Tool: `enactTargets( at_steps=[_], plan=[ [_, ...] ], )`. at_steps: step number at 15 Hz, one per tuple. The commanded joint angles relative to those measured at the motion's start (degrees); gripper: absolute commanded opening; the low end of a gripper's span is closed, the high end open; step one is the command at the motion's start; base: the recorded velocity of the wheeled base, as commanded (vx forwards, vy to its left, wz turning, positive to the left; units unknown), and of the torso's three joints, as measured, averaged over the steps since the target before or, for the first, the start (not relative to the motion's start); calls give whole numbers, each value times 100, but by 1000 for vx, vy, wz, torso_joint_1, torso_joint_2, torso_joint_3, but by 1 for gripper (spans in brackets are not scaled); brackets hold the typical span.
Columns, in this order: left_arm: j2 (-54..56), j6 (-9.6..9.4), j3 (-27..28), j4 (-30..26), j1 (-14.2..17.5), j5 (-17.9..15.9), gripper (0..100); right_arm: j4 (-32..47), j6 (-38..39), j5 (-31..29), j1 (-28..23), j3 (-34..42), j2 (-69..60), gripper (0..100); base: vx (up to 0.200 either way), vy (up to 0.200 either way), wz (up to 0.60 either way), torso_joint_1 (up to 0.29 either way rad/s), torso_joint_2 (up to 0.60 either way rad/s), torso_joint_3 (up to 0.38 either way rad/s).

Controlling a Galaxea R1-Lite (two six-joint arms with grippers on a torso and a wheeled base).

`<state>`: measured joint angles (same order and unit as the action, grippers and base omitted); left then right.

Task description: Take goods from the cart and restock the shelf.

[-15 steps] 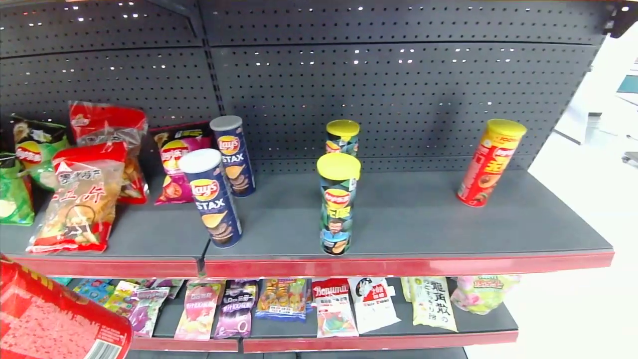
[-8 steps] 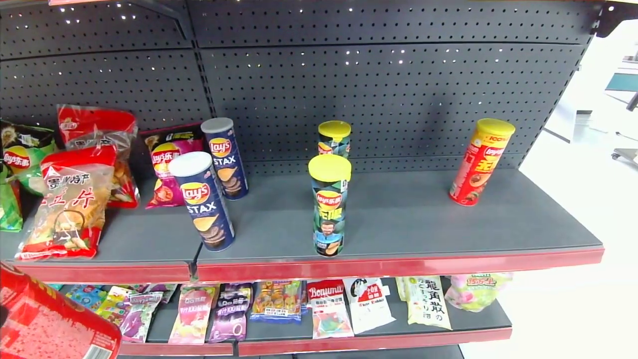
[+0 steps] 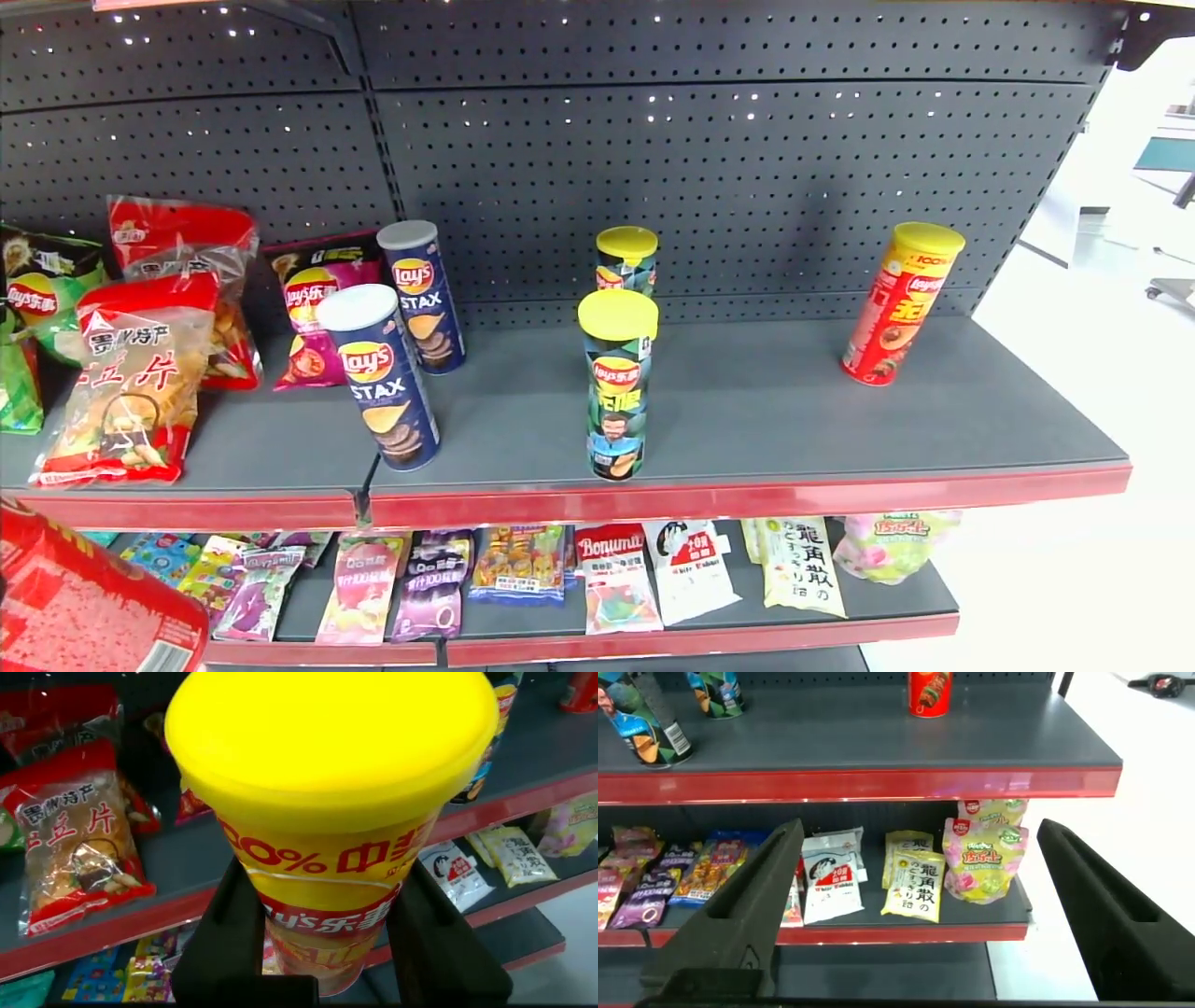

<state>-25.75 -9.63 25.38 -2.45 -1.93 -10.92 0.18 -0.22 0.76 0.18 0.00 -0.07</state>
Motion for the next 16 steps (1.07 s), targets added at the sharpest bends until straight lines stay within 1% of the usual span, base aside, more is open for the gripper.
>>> enactTargets(
  at_steps=[1, 3, 16],
  plan=[
    [-36, -4, -16, -10, -1, 55, 0, -1, -4, 4, -1, 0, 7, 100, 0, -200, 0, -2, 12, 2],
    [-44, -4, -33, -19, -1, 108, 0, -1, -4, 4, -1, 0, 7, 100, 0, -200, 0, 5, -2, 2],
    [-44, -4, -86, -10, -10, 108, 0, -1, -4, 4, -1, 0, 7, 100, 0, -200, 0, 4, 5, 0]
  ],
)
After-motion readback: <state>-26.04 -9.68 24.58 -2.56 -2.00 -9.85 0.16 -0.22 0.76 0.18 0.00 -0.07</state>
